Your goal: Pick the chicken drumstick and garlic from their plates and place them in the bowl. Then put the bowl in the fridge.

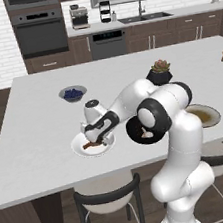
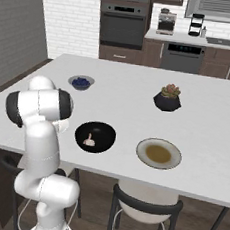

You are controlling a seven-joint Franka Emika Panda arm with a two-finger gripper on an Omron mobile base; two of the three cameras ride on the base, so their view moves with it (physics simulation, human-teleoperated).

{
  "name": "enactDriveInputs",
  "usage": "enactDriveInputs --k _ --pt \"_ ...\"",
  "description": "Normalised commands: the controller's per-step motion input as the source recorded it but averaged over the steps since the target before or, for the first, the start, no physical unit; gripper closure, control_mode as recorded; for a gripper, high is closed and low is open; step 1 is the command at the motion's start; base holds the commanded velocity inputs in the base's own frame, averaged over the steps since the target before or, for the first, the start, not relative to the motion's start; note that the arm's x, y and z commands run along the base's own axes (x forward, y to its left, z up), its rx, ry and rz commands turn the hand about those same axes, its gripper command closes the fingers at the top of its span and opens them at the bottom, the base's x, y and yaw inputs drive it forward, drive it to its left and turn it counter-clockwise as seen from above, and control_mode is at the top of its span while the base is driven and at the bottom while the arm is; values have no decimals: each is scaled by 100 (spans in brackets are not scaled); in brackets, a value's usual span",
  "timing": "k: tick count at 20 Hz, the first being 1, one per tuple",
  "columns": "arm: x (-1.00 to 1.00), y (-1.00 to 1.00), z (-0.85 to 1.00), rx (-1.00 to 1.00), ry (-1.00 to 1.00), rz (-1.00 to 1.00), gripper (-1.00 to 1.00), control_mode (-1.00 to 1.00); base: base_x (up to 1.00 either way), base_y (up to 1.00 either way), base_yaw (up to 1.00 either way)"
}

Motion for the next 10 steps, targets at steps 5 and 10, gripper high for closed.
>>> enactDriveInputs --k 5,10 --pt "2 0 -24 0 6 -3 100 -100 0 0 0" --pt "-53 -29 2 2 0 1 100 -100 0 0 0"
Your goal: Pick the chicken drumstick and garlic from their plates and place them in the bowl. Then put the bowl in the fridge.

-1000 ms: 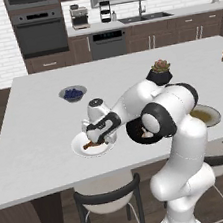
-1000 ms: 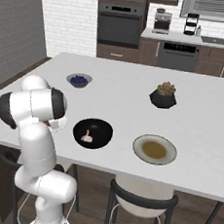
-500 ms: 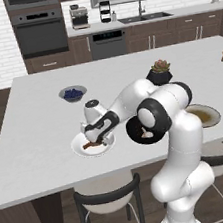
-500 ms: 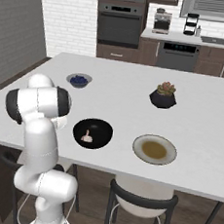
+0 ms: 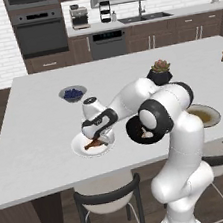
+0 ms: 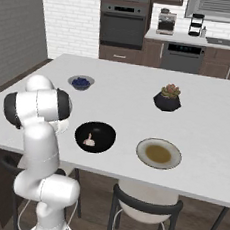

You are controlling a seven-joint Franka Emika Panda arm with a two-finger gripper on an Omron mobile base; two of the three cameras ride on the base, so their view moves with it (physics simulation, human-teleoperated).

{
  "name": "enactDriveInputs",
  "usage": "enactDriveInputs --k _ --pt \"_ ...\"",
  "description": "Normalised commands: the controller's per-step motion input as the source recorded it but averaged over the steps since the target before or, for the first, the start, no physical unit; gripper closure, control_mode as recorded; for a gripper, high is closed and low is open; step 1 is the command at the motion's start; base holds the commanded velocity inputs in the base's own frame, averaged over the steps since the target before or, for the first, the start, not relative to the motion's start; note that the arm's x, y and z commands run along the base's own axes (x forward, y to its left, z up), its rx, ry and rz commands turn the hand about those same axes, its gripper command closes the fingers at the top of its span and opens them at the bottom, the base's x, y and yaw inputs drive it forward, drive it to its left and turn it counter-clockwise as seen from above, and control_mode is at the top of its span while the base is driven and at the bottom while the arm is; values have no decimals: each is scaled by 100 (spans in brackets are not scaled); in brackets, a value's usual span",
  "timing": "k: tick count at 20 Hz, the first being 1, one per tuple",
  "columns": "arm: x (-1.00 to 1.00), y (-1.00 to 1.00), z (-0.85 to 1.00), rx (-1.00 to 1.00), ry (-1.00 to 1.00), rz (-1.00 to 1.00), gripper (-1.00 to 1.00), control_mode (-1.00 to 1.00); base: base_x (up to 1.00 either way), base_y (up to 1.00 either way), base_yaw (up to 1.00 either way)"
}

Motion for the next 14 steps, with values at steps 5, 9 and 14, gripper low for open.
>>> enactDriveInputs --k 5,9,14 --pt "-88 -33 89 13 -13 0 100 -100 0 0 0" --pt "-92 -53 100 14 -18 2 100 -100 0 0 0" --pt "-67 -93 79 8 -4 1 100 -100 0 0 0"
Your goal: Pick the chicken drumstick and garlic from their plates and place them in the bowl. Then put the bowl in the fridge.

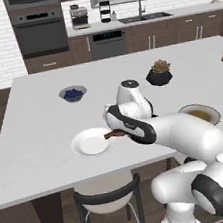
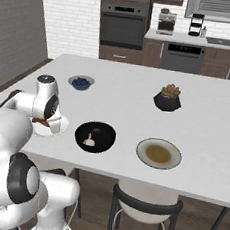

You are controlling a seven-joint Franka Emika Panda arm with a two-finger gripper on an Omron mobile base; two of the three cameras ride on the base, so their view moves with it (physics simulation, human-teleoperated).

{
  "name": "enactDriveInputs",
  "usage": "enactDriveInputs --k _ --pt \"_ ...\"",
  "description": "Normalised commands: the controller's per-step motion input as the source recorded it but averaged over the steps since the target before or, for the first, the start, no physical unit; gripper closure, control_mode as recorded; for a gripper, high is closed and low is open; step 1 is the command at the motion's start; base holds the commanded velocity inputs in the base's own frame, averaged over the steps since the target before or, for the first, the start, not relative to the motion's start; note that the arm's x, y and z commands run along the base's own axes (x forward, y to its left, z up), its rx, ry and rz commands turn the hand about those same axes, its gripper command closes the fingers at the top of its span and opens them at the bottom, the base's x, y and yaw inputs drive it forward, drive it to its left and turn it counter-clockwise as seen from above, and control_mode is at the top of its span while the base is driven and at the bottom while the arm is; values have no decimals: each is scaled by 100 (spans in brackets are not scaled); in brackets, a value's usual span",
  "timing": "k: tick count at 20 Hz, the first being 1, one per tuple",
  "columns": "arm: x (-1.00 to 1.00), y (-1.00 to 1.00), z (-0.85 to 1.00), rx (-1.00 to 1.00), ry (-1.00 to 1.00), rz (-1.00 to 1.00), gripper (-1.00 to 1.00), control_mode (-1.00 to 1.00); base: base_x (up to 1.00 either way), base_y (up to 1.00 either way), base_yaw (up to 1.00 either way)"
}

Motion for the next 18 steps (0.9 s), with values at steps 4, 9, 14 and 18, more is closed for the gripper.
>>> enactDriveInputs --k 4,9,14,18 --pt "-13 -100 70 5 2 -1 100 -100 0 0 0" --pt "29 -99 54 0 12 -9 100 -100 0 0 0" --pt "83 -83 3 -5 20 -17 100 -100 0 0 0" --pt "100 -22 -32 -14 14 -9 100 -100 0 0 0"
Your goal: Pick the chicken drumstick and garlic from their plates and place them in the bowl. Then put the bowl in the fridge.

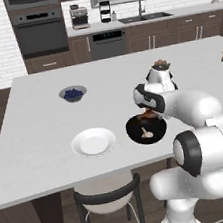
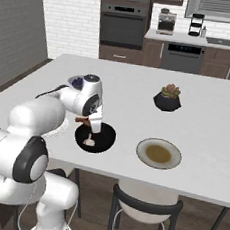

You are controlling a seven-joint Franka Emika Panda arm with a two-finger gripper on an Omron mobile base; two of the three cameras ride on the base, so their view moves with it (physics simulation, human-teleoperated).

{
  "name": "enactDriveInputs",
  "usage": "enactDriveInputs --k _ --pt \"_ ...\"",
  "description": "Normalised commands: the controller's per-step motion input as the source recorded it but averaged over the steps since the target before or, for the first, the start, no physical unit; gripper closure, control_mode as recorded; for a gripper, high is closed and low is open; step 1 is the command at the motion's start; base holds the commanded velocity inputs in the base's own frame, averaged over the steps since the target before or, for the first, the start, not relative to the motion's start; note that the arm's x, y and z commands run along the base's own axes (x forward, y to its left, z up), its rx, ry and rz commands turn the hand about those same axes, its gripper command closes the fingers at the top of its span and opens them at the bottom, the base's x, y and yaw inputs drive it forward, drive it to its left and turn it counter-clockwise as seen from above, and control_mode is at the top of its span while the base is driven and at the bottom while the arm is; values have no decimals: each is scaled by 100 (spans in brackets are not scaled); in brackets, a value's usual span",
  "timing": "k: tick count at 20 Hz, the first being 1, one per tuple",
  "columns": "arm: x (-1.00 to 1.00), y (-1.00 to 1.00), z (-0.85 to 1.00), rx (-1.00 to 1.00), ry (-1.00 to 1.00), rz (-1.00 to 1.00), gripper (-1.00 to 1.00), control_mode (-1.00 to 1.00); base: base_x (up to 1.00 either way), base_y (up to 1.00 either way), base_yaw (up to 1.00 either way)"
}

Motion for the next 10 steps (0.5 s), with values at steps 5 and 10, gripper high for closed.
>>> enactDriveInputs --k 5,10 --pt "88 0 -48 -9 3 -3 100 -100 0 0 0" --pt "17 -7 -51 0 4 0 100 -100 0 0 0"
